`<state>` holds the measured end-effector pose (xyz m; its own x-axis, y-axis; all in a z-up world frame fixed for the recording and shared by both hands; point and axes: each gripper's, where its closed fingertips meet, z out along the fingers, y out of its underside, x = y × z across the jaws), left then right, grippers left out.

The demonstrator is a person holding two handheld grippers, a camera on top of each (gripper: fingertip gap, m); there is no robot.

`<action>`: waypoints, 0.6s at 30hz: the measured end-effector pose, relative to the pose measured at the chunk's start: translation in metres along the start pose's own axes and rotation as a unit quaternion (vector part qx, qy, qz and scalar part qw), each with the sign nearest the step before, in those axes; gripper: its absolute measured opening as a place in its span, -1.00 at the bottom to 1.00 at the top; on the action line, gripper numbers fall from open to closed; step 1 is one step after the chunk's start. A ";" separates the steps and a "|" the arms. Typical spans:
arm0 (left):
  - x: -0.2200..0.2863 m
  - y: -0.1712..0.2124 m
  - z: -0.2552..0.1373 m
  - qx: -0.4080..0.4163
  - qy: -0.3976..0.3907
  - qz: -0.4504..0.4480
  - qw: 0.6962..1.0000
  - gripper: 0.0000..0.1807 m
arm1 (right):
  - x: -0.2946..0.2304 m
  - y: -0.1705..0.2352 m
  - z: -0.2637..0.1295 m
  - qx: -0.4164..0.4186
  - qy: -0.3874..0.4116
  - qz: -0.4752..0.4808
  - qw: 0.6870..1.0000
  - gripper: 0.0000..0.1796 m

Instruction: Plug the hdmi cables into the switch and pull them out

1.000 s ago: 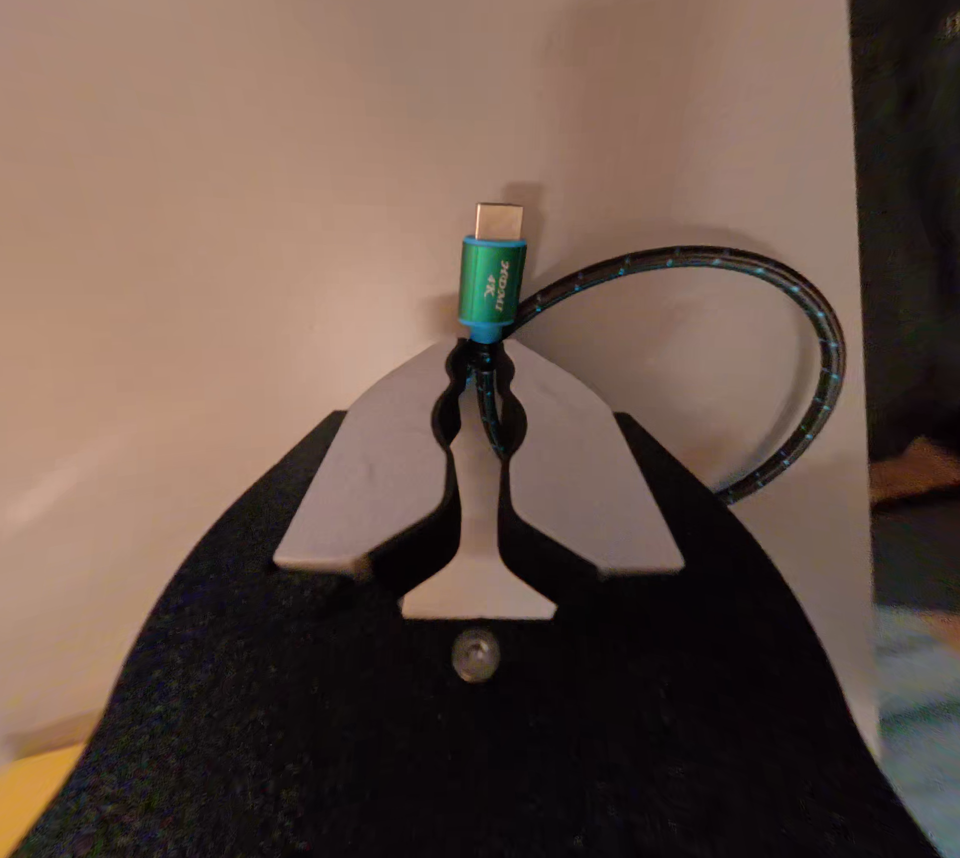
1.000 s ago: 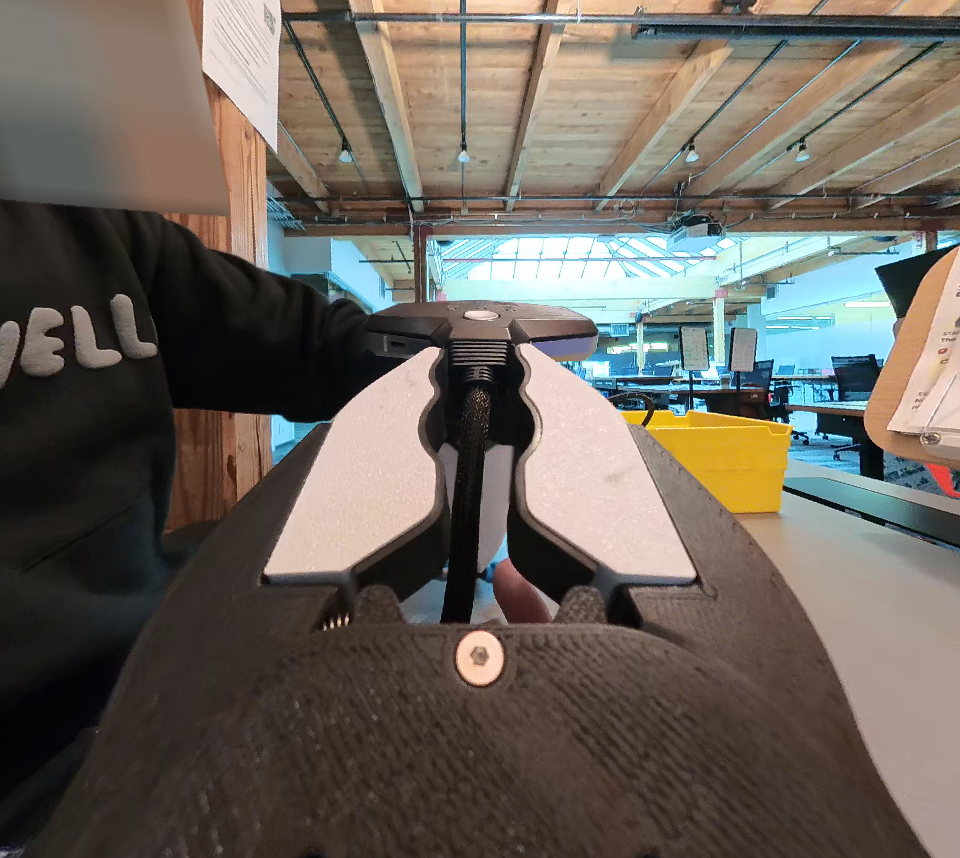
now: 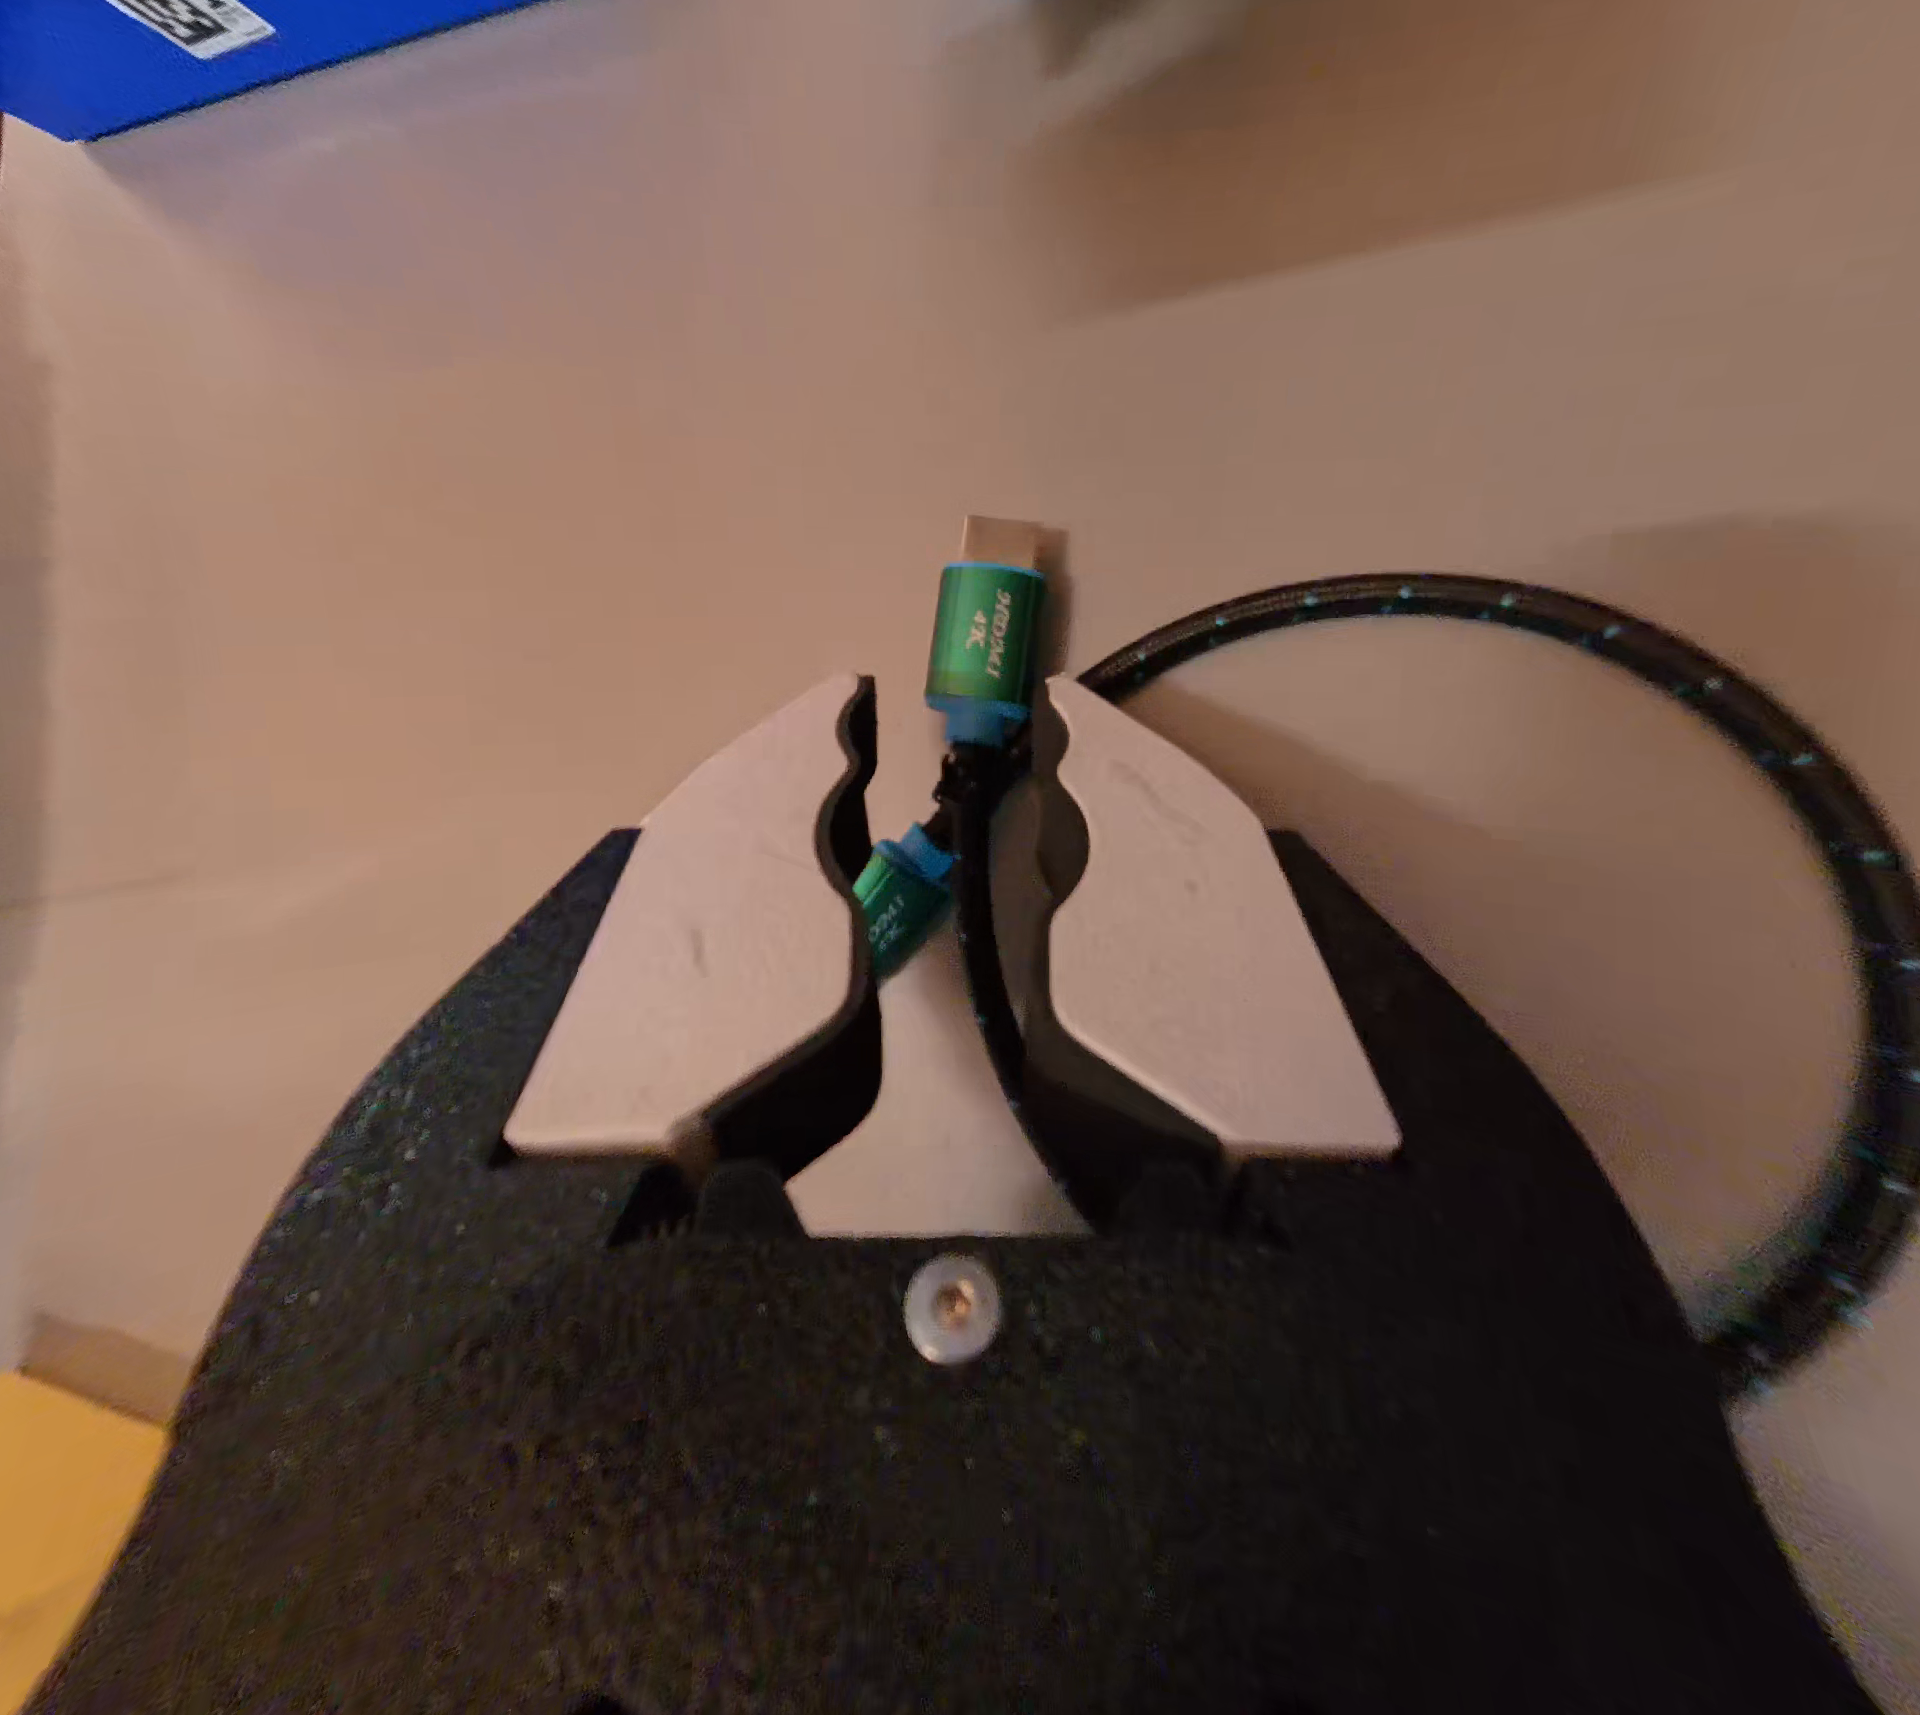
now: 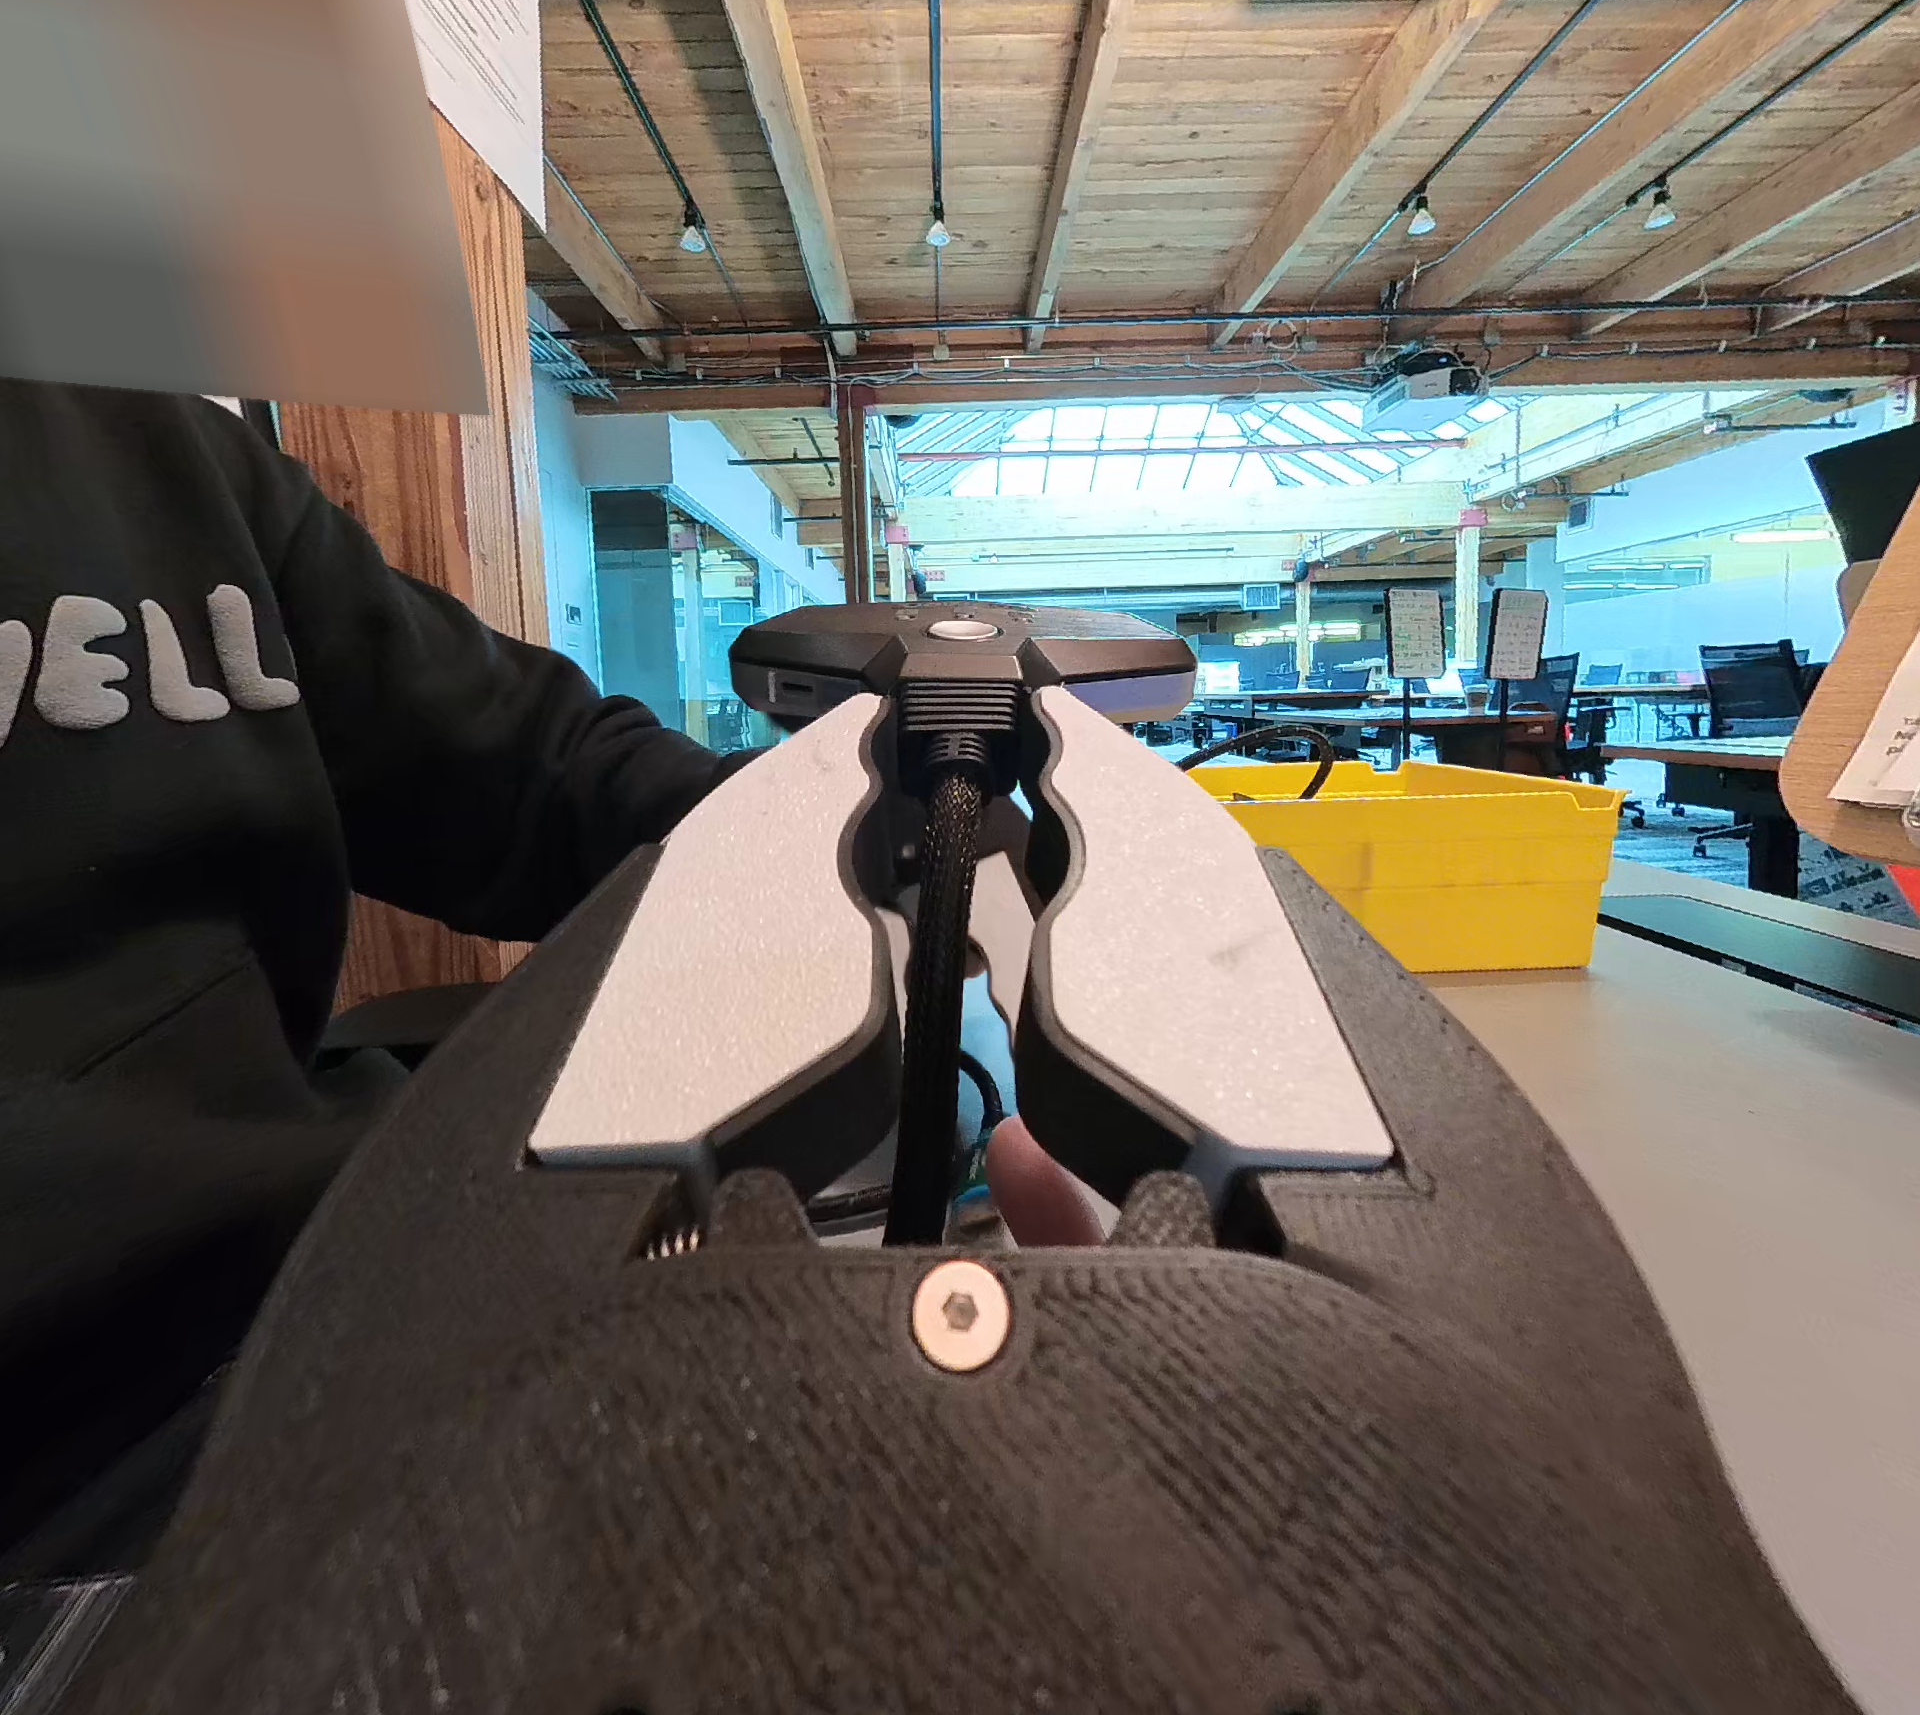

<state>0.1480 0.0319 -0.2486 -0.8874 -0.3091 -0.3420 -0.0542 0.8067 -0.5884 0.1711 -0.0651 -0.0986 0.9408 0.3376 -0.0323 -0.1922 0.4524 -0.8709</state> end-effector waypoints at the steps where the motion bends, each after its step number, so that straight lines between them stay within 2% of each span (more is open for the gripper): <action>1: 0.000 0.001 0.002 -0.009 -0.002 0.012 1.000 -0.71 | 0.000 0.000 0.000 -0.001 0.000 0.000 1.000 -0.76; 8: -0.002 0.000 0.011 -0.046 0.011 0.050 0.998 -0.81 | 0.000 -0.001 -0.001 0.001 0.001 -0.001 1.000 -0.76; 14: -0.007 0.003 0.017 -0.073 0.045 -0.046 0.995 -0.78 | -0.001 0.001 0.000 -0.005 -0.001 -0.002 1.000 -0.75; 18: -0.007 0.004 0.020 -0.056 0.076 -0.106 0.990 -0.78 | -0.001 -0.001 -0.001 0.000 0.002 -0.004 1.000 -0.75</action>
<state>0.1632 0.0269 -0.2634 -0.9089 -0.4046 -0.1009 -0.2887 0.7853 -0.5477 0.1706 -0.0664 -0.0980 0.9436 0.3299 -0.0276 -0.1848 0.4556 -0.8708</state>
